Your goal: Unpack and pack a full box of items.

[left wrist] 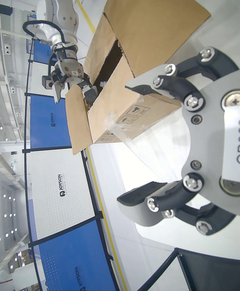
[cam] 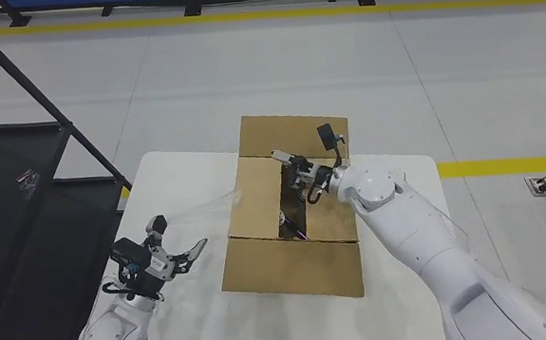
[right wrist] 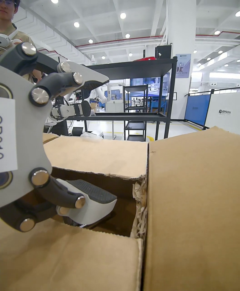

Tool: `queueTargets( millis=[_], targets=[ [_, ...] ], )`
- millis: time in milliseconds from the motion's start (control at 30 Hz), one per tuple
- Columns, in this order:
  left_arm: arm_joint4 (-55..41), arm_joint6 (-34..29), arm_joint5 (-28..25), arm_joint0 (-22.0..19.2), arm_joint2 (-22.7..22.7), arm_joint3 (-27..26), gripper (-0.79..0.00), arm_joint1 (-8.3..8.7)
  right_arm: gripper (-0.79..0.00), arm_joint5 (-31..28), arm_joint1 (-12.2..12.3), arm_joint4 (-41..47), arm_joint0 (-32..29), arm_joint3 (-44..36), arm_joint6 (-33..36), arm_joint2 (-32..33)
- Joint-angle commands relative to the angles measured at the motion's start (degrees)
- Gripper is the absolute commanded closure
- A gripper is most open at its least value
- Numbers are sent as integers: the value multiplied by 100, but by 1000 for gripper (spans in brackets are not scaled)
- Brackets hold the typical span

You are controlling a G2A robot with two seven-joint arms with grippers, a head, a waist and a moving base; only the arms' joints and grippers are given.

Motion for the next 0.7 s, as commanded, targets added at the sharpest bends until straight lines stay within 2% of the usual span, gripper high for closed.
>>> queueTargets(
  millis=[0, 333, 667],
  targets=[
    [5, -7, 11, 3, 15, -5, -785, 1, -785, 82, -29, -10, -21, 15, 82, 1],
    [5, 11, -7, 8, 75, -5, -785, 9, -785, 154, -174, 390, -21, 117, 535, 244],
    [59, 22, -36, 32, 151, -38, -785, 19, -785, 353, -232, 1239, 62, 132, 800, 762]
  ],
)
